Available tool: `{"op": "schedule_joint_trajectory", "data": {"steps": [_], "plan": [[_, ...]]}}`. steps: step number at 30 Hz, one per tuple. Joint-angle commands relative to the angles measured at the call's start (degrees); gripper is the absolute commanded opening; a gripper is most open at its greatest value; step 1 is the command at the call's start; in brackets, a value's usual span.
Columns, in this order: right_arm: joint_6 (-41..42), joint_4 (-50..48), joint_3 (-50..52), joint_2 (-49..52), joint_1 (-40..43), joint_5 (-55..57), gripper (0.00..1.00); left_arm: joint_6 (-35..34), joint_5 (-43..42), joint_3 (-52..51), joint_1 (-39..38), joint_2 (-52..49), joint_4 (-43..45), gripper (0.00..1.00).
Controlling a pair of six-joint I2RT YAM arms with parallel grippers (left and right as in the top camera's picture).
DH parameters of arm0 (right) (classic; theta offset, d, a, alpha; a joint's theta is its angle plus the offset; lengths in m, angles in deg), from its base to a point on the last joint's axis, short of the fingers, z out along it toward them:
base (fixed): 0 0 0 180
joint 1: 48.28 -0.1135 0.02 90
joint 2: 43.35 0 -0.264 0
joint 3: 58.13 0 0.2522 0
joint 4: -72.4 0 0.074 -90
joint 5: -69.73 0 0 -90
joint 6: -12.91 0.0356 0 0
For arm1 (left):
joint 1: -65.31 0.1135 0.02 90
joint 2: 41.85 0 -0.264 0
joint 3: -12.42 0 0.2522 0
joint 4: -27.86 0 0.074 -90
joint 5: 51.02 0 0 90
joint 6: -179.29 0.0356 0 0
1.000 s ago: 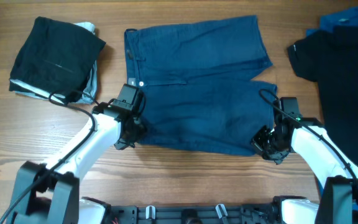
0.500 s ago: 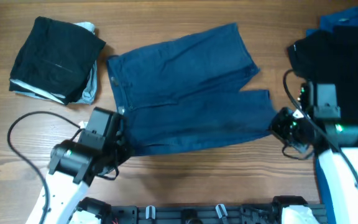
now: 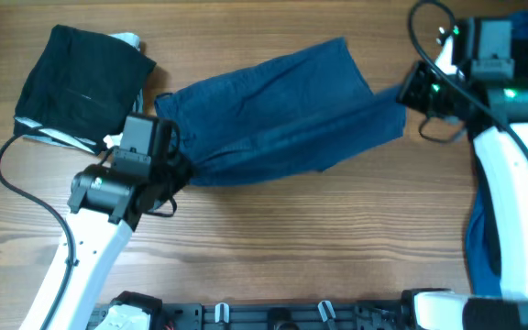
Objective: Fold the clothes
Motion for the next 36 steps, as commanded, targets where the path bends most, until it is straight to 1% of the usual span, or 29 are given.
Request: {"op": "schedule_joint_trajectory", "data": {"steps": [1,3,6,9,12,13,16,21,22,23,24,25,26,27,28,29,30,31,32,33,34,35,36], "plan": [[-2.23,-6.75,-1.70,3.54,-0.57,3.15,0.04,-0.46,5.60,0.92,4.55,-0.70,4.11,0.04],[-2.49,-12.46,-1.70,5.31,-1.16,3.17,0.04,0.94,5.60,0.92,6.97,-0.81,8.09,0.04],[-3.26,-19.58,-1.70,7.76,-1.70,3.10,0.04,1.03,5.62,0.92,9.46,-1.75,12.68,0.04],[-3.91,-23.41,-1.70,11.61,-3.08,3.15,0.04,1.05,6.97,0.92,9.53,-5.27,16.85,0.04],[-6.23,-29.57,-1.70,17.75,-4.94,3.23,0.05,1.03,8.17,0.92,9.53,-13.14,24.09,0.04],[-6.21,-31.65,-1.70,20.65,-5.51,3.39,0.04,1.03,8.15,0.92,9.53,-17.18,27.19,0.04],[-6.03,-37.99,-1.70,27.89,-5.66,4.07,0.04,1.05,8.85,0.92,9.55,-25.05,34.91,0.04],[-6.10,-46.12,-1.66,35.89,-5.68,4.20,0.05,1.03,8.81,0.92,9.49,-33.83,44.02,0.04],[-6.10,-48.24,-1.66,37.07,-5.66,4.13,0.05,1.05,8.81,0.92,9.49,-35.56,45.77,0.15],[-6.10,-49.66,-1.64,37.62,-5.66,4.00,0.19,1.14,8.79,0.92,9.49,-36.63,46.64,0.34],[-6.25,-51.34,-1.66,37.77,-5.66,4.00,0.59,4.31,8.09,0.92,9.49,-37.05,48.06,0.43],[-6.67,-52.92,-1.68,37.40,-5.66,3.87,0.64,7.82,7.87,1.01,9.38,-36.74,49.55,0.57],[-8.90,-54.27,-1.73,36.57,-5.64,3.04,0.69,11.37,7.91,1.95,9.27,-35.56,49.86,0.69],[-10.27,-54.62,-1.73,34.62,-5.60,2.69,0.78,14.64,7.91,4.04,9.27,-33.51,48.43,0.86],[-11.39,-54.01,-1.73,32.94,-5.62,2.69,0.80,15.91,7.91,5.92,9.22,-31.39,46.47,0.99],[-12.28,-52.76,-1.73,31.15,-5.60,2.71,0.81,16.11,7.91,7.23,9.22,-29.53,44.72,1.00],[-12.24,-49.62,-1.73,28.15,-5.60,2.71,0.84,16.09,7.91,8.81,9.20,-26.80,41.94,0.99],[-12.20,-45.88,-1.73,25.66,-5.62,2.69,0.84,16.09,7.91,9.40,9.16,-24.74,40.24,0.94],[-12.26,-36.11,-1.73,21.38,-5.62,2.71,0.79,16.09,7.87,9.40,9.11,-21.51,36.65,0.56],[-12.26,-31.32,-1.73,20.06,-5.60,2.75,0.63,16.09,7.50,9.40,9.11,-21.09,34.56,0.15],[-12.22,-27.50,-1.70,19.32,-5.55,2.73,0.38,16.09,6.58,9.38,9.11,-21.20,32.44,0.04],[-12.22,-22.29,-1.70,19.17,-5.49,2.71,0.22,16.11,5.18,9.38,9.11,-22.45,29.81,0.04],[-12.22,-19.47,-1.33,19.65,-5.49,2.71,0.13,16.20,4.07,9.38,9.05,-23.47,28.81,0.04]]}}
